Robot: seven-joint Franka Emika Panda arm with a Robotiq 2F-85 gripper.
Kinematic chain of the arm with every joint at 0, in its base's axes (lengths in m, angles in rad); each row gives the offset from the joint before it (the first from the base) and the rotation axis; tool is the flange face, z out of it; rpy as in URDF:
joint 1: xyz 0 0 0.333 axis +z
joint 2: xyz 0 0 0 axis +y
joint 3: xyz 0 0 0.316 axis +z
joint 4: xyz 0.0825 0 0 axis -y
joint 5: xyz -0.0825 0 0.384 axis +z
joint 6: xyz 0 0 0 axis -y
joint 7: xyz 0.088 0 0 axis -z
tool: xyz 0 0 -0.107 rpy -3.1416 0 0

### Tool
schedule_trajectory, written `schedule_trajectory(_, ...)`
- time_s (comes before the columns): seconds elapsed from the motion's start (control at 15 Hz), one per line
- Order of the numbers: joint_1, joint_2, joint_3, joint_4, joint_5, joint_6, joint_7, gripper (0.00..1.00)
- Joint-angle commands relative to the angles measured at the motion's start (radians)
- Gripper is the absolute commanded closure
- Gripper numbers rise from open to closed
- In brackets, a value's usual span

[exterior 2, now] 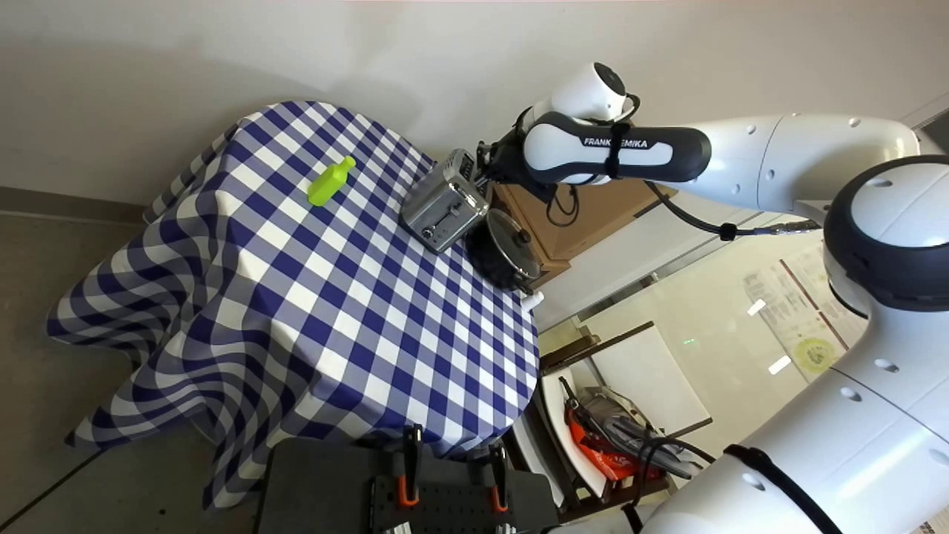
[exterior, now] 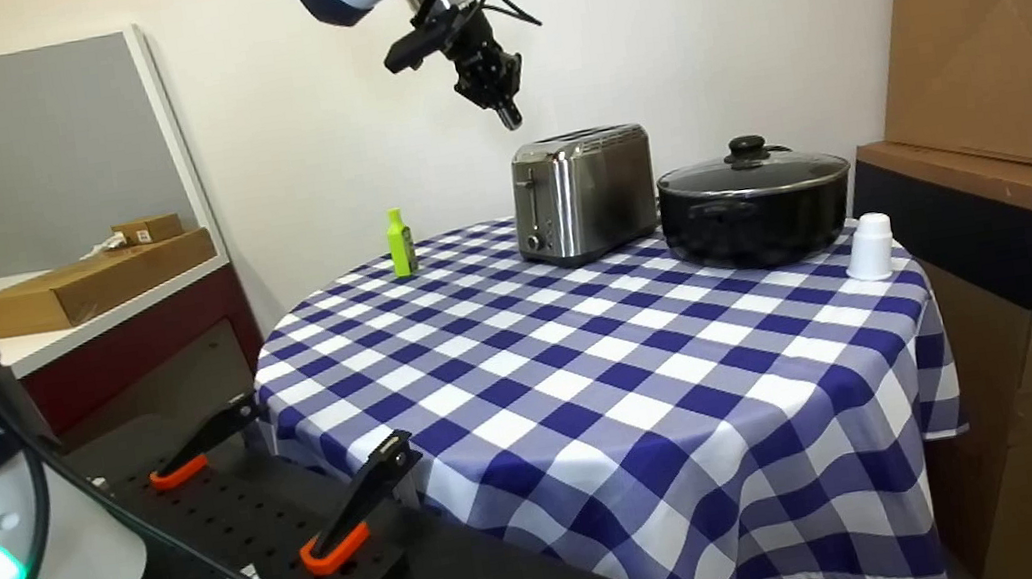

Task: Push down the toaster lever

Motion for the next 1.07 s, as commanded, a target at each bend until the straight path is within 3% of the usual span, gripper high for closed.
schedule_trajectory(0.0, 0.024, 0.047, -0.026, 0.035, 0.045, 0.017, -0.052, 1.0)
schedule_trajectory(1.0, 0.029, 0.165, -0.047, 0.105, 0.157, 0.003, -0.185, 1.0)
